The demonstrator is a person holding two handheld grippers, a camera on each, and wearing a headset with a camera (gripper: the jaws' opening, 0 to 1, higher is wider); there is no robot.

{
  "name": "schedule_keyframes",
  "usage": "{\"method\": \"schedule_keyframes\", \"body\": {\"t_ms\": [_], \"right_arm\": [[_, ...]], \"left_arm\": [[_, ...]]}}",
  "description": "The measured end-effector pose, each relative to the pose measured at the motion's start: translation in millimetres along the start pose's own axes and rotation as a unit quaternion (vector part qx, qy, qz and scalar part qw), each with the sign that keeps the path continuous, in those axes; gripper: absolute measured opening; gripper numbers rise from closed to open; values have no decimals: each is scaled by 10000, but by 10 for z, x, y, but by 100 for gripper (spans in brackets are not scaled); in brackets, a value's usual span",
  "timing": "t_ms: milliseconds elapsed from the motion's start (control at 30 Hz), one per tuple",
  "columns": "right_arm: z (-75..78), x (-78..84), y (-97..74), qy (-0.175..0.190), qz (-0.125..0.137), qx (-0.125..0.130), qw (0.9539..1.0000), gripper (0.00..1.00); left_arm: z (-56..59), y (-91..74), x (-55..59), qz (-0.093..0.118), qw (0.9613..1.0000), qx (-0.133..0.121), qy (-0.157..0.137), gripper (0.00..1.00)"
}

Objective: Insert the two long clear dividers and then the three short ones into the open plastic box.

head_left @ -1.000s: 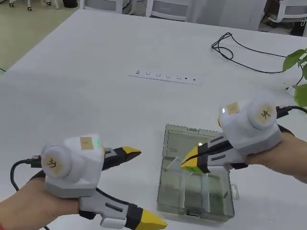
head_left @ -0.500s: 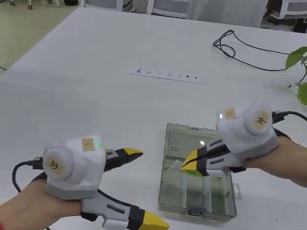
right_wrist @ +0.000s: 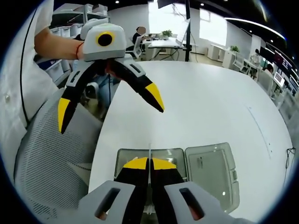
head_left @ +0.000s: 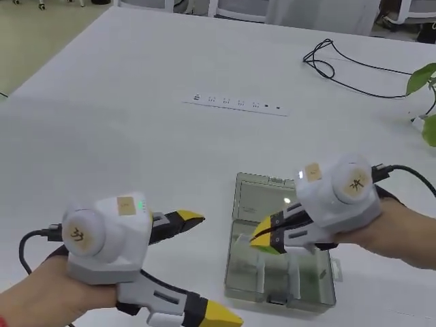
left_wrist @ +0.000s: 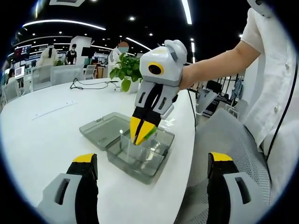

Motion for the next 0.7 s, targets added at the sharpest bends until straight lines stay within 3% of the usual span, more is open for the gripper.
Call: {"method": "schedule_keyframes", "body": {"t_ms": [700], "right_arm": [[3,198,271,13,-509,-55,9987,2]], "left_arm": [[15,-15,52,-38,10000,-11,-34,100]]}}
Point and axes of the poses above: the centre of the closed fingertips' face, and the gripper's own axes: y roughly forward along the fingers, z roughly to its right, x roughly out of its underside, the point moved 1 cm from there along -y, roughly backward along the fingers, and after that the axes turned 3 degrees about z, right-handed, at the moved point
